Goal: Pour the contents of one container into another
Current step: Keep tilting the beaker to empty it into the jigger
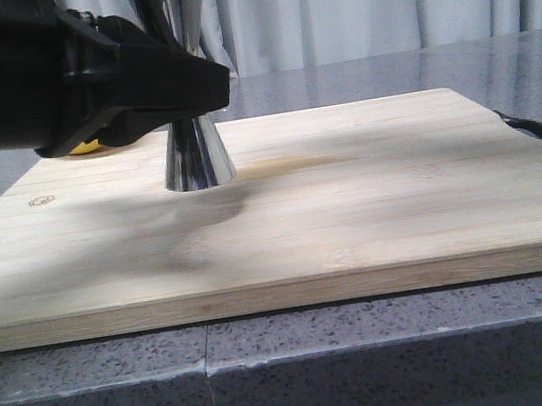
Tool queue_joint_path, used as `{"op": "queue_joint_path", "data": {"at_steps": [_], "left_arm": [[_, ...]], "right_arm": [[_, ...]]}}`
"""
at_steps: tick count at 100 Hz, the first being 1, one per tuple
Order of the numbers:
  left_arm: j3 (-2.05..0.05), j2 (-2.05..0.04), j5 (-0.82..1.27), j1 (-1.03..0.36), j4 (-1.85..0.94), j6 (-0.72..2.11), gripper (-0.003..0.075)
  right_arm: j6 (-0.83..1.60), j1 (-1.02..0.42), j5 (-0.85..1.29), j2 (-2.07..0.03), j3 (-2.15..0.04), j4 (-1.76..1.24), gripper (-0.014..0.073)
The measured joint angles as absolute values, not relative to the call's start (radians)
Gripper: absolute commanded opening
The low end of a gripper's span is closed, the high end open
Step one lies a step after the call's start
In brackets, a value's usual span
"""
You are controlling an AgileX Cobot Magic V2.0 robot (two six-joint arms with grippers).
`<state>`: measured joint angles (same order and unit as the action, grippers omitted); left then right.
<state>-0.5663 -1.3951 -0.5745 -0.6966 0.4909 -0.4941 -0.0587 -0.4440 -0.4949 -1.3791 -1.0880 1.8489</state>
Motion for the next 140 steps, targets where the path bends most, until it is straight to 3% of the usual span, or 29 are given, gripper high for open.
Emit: {"op": "queue_joint_path", "data": {"at_steps": [140], "left_arm": [[-0.566, -1.395, -0.572, -0.697, 0.493, -0.502, -0.0019]], "right_arm": [[0.018, -0.444, -0.501, -1.379, -1.088, 1.857, 0.0279]]}}
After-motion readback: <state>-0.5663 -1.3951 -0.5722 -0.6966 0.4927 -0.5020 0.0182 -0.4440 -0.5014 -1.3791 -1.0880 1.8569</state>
